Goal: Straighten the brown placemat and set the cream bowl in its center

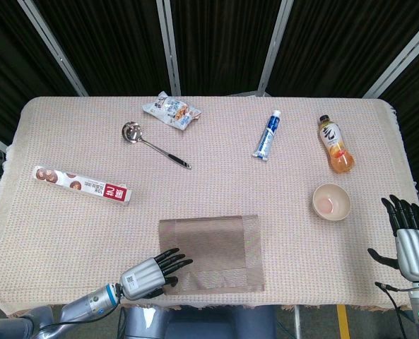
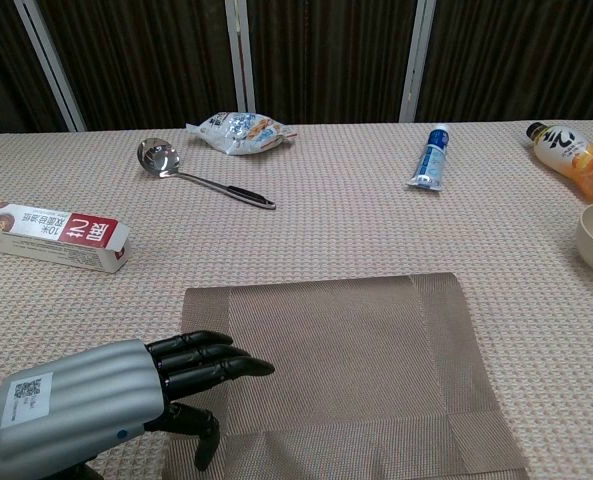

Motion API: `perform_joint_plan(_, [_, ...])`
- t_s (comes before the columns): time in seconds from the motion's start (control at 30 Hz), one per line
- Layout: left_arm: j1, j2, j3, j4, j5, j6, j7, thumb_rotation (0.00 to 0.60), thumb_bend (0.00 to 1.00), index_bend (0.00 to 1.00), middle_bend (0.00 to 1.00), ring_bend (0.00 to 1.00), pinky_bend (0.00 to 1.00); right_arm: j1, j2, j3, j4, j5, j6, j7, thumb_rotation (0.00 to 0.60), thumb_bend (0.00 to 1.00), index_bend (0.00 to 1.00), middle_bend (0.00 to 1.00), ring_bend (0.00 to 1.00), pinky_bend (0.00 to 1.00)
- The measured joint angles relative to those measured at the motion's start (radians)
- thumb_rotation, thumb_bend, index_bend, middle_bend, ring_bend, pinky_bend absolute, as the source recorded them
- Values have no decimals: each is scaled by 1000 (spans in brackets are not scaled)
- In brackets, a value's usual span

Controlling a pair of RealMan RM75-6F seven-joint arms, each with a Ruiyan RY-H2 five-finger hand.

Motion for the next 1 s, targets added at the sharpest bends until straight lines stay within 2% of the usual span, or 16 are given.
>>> perform_joint_plan(0.57, [-11,31,-14,-29,-21,-1,14,600,278,461,0,0,0,-2,4,1,-6,0,-3,-2,600,0,0,0,0,0])
perform_joint_plan(1.0, [-15,-4,-13,-17,-24,-23,18,600,280,461,0,0,0,-2,6,1,-6,1,-8,-3,600,0,0,0,0,0])
